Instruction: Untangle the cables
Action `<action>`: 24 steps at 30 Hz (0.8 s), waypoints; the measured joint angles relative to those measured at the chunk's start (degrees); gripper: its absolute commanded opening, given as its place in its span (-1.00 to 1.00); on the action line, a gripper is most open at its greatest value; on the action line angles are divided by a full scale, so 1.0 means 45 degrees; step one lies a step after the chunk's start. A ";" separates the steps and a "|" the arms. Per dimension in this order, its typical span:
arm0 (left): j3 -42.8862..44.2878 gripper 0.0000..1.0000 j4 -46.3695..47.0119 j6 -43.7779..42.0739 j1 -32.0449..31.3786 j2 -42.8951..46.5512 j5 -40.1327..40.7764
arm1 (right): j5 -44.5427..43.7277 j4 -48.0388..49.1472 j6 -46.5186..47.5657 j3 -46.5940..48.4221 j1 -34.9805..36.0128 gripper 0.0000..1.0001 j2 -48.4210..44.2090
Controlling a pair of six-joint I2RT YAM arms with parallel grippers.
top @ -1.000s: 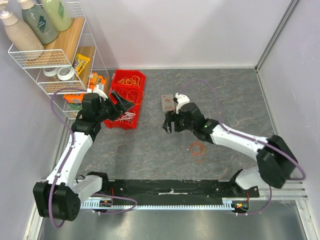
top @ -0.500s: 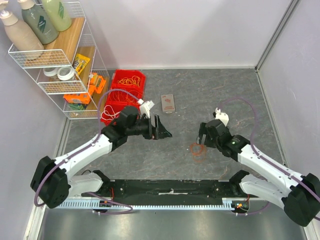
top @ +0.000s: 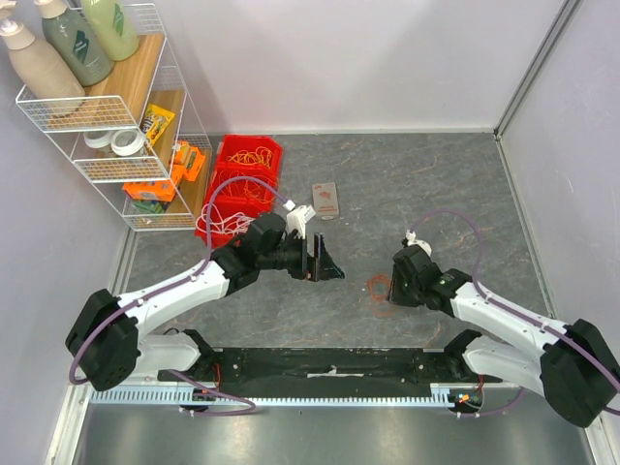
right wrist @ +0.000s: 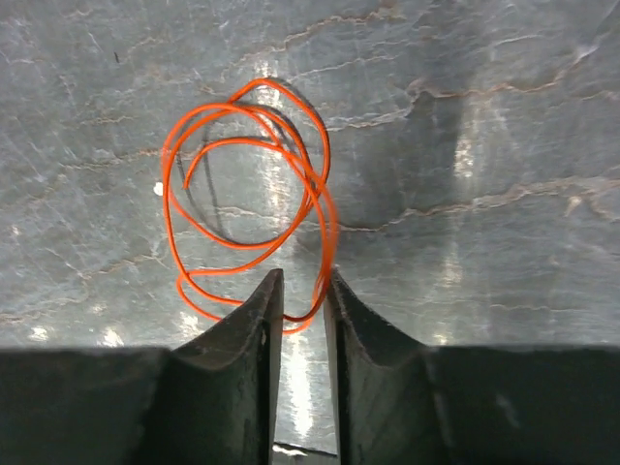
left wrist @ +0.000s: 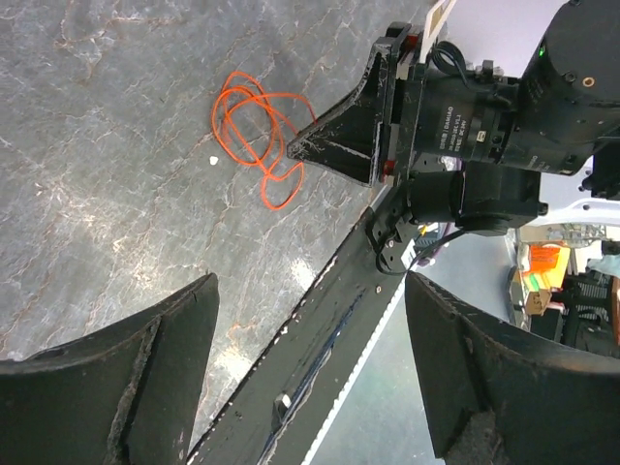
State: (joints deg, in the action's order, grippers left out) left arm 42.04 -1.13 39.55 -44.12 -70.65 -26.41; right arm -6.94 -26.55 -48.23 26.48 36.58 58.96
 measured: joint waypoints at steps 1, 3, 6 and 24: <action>0.0000 0.65 0.0000 0.0000 0.0000 0.0015 0.0063 | 0.0175 0.0019 0.0019 -0.0005 0.0015 -0.70 0.0170; 0.0000 0.65 -0.0058 -0.0005 0.0000 0.0078 0.0155 | 0.0369 0.0141 0.0087 0.0049 0.0097 -0.95 0.0248; 0.0044 0.66 -0.0316 -0.0102 0.0000 0.0287 0.0199 | 0.0826 0.0228 0.0646 0.0593 0.0267 -1.00 0.0044; 0.0117 0.63 -0.0568 -0.1481 -0.0024 0.5459 0.2443 | 0.8616 0.5231 0.3356 0.3555 0.1137 -1.00 -0.0379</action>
State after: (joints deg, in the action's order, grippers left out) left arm 42.57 -3.68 32.88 -44.23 -46.09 -15.42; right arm 31.83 -3.01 -33.12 42.48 41.69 57.25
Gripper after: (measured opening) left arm 0.849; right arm 0.010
